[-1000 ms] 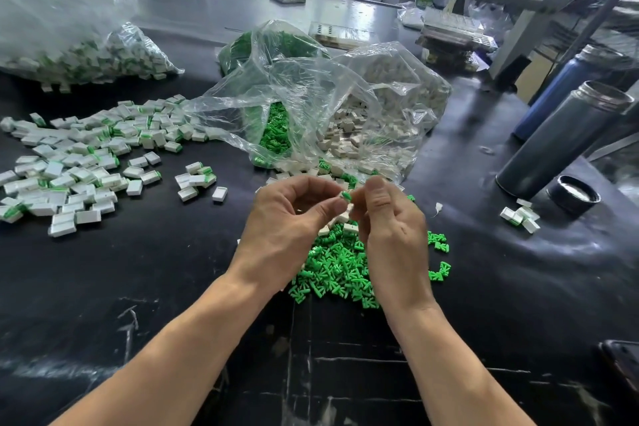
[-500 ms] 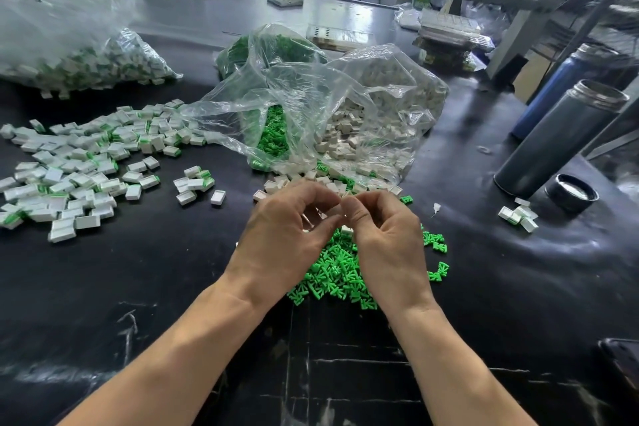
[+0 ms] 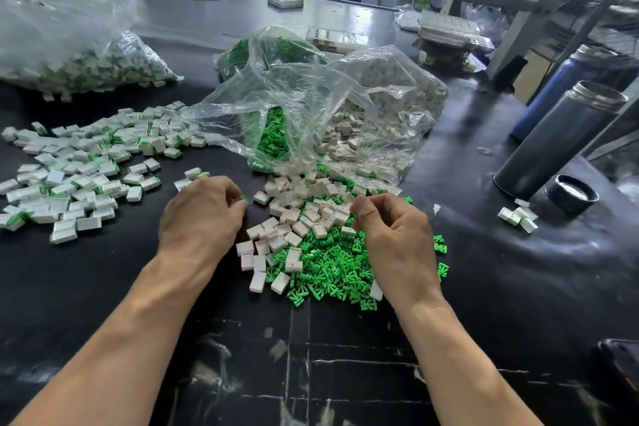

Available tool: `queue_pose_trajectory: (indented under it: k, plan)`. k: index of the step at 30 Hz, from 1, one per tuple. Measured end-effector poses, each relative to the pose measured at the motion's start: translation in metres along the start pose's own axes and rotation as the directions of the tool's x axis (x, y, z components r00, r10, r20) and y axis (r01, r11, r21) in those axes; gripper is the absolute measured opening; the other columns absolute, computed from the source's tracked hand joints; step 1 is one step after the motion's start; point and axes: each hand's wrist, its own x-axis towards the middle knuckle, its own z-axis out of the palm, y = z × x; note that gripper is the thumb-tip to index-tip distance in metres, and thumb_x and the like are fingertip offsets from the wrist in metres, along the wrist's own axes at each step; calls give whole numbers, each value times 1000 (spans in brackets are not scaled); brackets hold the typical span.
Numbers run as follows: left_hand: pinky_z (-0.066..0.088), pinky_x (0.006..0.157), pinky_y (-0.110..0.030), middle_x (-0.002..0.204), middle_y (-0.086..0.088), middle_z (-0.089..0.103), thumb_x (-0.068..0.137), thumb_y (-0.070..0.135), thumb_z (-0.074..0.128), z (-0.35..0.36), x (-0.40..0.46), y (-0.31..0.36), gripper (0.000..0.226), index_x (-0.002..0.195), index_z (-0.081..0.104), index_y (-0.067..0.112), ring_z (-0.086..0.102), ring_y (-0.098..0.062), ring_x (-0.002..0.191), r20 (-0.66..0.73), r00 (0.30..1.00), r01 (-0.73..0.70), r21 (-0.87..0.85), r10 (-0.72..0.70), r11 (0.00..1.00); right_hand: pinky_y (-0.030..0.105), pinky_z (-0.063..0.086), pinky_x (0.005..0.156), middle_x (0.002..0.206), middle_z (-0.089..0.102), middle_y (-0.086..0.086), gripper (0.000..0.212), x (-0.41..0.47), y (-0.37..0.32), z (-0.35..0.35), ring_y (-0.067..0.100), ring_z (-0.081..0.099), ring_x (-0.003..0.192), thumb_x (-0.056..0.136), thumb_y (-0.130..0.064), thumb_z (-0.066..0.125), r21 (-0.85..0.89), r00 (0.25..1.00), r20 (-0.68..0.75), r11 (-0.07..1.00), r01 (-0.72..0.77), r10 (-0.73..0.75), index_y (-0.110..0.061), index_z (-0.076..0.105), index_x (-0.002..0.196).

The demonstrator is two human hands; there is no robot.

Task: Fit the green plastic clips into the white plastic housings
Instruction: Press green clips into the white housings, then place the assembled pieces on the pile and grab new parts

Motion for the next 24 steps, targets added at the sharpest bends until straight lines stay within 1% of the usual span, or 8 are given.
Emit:
queue_pose_trajectory:
  k: [4,8,10,13,15,19,22,24]
  plan:
    - [52,90,-41,112,-6,72,92,29,71,-2,4,-6,14,103,76,23,66,-33,105,-68,998,19,56,-15,998,22,47,57,76,72,-1,28,1,3,-2,13,64,67,99,-41,66,-33,1000,-2,999,2,-2,-21,71,79]
    - [52,92,-47,117,-15,63,92,22,71,-5,8,-11,24,116,71,18,63,-37,105,-122,992,29,57,-22,998,13,44,53,75,72,-7,28,4,2,-6,5,60,61,98,-41,67,-69,1000,-26,998,2,-3,-22,71,78]
    - [52,89,-41,111,-8,66,89,24,77,-9,8,-9,17,106,72,24,64,-29,100,-60,998,-1,-1,1,1000,12,44,54,76,72,-10,26,6,2,-9,7,63,66,98,-41,67,-90,1000,-25,996,-6,4,-24,71,79]
    - [47,71,-26,88,10,72,83,27,83,-14,6,-5,11,82,73,30,65,-8,83,211,977,59,-103,-36,993,13,45,56,74,71,-12,21,8,1,-15,2,62,68,98,-40,68,-170,1000,20,986,0,4,-27,71,82]
    - [51,76,-27,86,13,72,82,28,85,-14,4,-3,11,80,74,31,65,-6,84,327,945,57,-68,-32,996,23,49,64,73,68,-12,17,10,0,-20,3,60,68,96,-39,71,-234,998,66,972,-7,23,-27,72,84]
    - [55,89,-31,89,12,72,81,28,85,-14,1,-1,10,81,76,31,67,-9,88,354,935,62,-74,-32,995,27,49,66,72,67,-14,13,13,-3,-29,3,61,68,90,-40,77,-360,980,167,932,-42,109,-32,75,80]
    - [52,83,-28,88,12,72,81,29,86,-14,0,-1,10,81,76,31,66,-8,87,367,930,67,-91,-28,994,29,55,71,73,69,-19,10,12,-5,-33,2,64,72,86,-39,82,-425,965,210,903,-56,158,-36,76,78]
    - [51,81,-27,88,13,72,81,29,86,-14,-1,1,10,81,76,32,66,-6,86,373,927,67,-92,-28,994,34,58,76,73,69,-16,10,12,-6,-34,4,65,73,84,-38,84,-461,959,226,886,-49,171,-37,76,79]
